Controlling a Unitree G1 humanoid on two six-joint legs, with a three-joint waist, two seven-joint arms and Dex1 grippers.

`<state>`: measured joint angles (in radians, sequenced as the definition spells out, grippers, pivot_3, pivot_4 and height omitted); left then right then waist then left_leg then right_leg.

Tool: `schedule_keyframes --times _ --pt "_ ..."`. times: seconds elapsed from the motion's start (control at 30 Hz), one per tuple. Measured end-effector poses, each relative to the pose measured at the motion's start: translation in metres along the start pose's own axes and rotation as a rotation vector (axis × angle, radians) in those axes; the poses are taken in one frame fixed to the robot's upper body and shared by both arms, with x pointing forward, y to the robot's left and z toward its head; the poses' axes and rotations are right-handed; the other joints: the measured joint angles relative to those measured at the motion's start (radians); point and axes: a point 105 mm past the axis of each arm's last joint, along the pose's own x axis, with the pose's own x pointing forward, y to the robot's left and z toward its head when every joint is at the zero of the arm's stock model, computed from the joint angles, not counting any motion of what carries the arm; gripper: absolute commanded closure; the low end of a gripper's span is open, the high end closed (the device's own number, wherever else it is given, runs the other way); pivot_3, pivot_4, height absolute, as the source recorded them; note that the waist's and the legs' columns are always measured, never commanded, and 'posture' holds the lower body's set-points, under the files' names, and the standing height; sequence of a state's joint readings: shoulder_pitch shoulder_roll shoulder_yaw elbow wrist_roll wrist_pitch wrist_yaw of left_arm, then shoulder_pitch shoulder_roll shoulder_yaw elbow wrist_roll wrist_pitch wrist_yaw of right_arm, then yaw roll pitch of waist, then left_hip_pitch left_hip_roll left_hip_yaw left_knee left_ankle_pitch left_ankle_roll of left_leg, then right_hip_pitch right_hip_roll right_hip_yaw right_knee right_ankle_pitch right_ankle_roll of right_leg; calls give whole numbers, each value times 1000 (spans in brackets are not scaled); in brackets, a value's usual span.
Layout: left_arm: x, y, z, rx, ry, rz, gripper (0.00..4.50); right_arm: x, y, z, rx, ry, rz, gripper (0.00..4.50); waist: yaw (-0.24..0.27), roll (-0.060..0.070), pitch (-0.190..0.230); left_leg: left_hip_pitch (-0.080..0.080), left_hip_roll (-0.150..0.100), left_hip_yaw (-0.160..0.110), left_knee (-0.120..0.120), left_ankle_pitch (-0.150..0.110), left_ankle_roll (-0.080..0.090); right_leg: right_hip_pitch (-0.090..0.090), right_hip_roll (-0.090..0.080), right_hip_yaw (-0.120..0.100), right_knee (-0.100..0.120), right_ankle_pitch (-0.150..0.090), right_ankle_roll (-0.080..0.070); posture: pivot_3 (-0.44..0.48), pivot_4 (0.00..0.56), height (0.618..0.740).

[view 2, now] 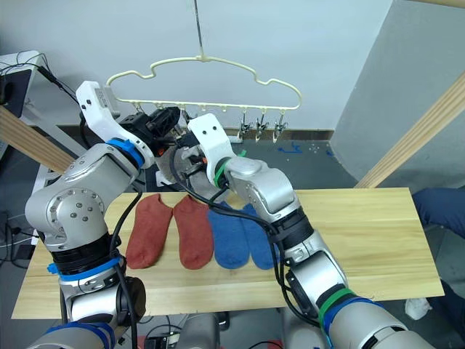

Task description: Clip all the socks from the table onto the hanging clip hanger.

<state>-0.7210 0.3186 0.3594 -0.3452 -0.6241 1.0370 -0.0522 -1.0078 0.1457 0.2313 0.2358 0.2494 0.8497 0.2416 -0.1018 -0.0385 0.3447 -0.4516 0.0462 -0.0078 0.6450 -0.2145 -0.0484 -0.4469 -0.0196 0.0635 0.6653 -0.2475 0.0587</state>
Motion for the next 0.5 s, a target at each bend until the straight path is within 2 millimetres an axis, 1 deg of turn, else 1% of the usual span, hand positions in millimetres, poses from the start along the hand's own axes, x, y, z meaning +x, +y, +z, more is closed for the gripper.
schedule_keyframes --times 0.37,0.5 --pt "2 -4 0 0 -7 -11 4402 4 4 6 -4 -9 21 4465 5 0 0 0 0 0 0 0 0 0 0 0 0 0 0 -118 329 740" --pt "2 -5 -1 2 -7 -16 4402 5 9 16 -11 -30 39 4465 6 0 0 0 0 0 0 0 0 0 0 0 0 0 0 -124 334 740"
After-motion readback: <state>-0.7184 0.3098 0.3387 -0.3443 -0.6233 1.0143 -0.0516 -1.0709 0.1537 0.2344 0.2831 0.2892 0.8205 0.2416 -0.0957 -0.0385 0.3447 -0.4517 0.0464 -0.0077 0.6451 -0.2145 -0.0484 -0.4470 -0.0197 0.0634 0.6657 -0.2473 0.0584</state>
